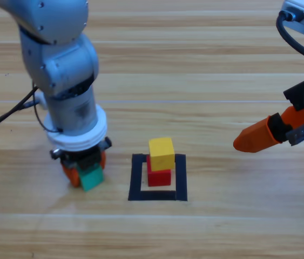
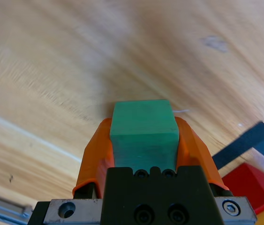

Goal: Stack the blocks in the rectangular block: red at the bottom, yellow in the middle, green on top

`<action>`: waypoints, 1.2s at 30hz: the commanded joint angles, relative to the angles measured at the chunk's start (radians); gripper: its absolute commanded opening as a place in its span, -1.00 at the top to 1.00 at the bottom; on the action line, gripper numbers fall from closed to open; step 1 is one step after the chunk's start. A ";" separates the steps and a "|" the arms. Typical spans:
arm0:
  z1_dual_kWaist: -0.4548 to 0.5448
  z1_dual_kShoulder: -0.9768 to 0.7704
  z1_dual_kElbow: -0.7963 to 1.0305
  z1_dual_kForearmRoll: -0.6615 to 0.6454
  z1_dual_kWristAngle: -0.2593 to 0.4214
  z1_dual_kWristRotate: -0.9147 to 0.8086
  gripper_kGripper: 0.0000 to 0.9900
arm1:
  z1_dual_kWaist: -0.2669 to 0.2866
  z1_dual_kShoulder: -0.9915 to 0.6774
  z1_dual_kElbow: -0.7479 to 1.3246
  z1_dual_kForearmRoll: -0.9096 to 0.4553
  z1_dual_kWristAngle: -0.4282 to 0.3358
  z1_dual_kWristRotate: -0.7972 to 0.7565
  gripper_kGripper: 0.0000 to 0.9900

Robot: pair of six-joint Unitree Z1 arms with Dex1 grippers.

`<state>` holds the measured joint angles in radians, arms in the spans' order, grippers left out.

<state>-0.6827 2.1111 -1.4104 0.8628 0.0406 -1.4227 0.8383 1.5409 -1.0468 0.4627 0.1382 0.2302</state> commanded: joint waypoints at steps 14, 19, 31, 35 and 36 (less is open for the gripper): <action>-0.043 -0.141 -0.438 0.328 0.061 0.875 1.00 | -0.030 -0.044 0.033 -0.026 0.009 -0.012 -0.99; -0.139 -0.132 -0.470 0.328 0.028 0.996 1.00 | -0.030 -0.047 0.028 -0.018 0.011 -0.012 -0.99; -0.215 -0.033 -0.552 0.380 -0.022 0.854 1.00 | -0.030 -0.047 0.025 -0.012 0.011 -0.012 -0.99; -0.215 0.038 -0.636 0.446 0.024 0.665 1.00 | -0.030 -0.045 0.025 -0.012 0.011 -0.012 -0.99; -0.215 0.061 -0.668 0.479 0.038 0.608 1.00 | -0.031 -0.045 0.025 -0.010 0.011 -0.014 -0.99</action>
<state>-0.8845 2.0580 -1.9846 1.2685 0.0427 -0.6848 0.8380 1.5408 -1.0468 0.4628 0.1382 0.2285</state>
